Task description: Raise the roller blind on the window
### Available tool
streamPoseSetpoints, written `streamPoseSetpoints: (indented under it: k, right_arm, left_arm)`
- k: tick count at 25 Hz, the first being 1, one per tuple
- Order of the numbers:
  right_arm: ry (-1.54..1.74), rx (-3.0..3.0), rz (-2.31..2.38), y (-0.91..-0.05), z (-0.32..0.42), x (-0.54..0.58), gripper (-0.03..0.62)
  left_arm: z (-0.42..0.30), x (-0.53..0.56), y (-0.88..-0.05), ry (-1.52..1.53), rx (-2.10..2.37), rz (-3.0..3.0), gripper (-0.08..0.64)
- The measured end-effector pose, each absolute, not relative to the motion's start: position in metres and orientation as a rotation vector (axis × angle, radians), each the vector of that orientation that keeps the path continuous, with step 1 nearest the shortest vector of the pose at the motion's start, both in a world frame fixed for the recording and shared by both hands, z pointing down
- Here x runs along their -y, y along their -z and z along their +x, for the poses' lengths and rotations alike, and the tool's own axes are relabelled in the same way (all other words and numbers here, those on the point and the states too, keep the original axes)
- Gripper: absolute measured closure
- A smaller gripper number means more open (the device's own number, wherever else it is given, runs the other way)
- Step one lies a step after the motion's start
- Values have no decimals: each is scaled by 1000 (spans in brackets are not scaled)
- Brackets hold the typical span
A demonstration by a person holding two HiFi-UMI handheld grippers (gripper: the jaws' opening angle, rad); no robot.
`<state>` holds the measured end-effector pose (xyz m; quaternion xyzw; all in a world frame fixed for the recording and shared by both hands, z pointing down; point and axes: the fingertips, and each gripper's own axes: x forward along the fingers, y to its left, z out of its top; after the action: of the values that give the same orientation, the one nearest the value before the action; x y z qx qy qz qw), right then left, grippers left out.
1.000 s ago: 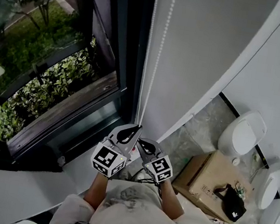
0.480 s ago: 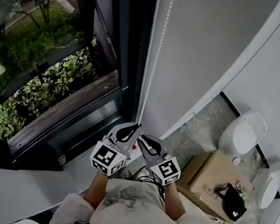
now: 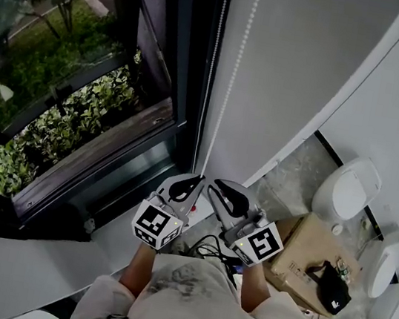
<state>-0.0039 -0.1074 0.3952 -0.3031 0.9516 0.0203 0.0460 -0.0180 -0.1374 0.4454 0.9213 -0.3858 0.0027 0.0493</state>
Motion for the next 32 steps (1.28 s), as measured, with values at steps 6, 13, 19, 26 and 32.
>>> streamPoseSetpoints:
  k: [6,13,19,26,32]
  right_arm:
    - [-149,-2893,-878,-357,-13,119,518]
    - [-233,-2843,-827,-318,-19,129,518]
    - [-250,-2831,-820,-302,-25,134,561]
    - [-253,-2804,-867,-306,-24,137,572]
    - [-259,-2832,-906,-327,-25,142,572]
  left_arm:
    - [-14,134,-445,-5,1164,2809,549]
    - [-11,130,-446,-3,1163,2810,549]
    - [-10,128,-447,-5,1172,2810,549]
    - [-10,130,-450,-15,1189,2807,549]
    - [-8,132,-471,-66,1185,2769,549]
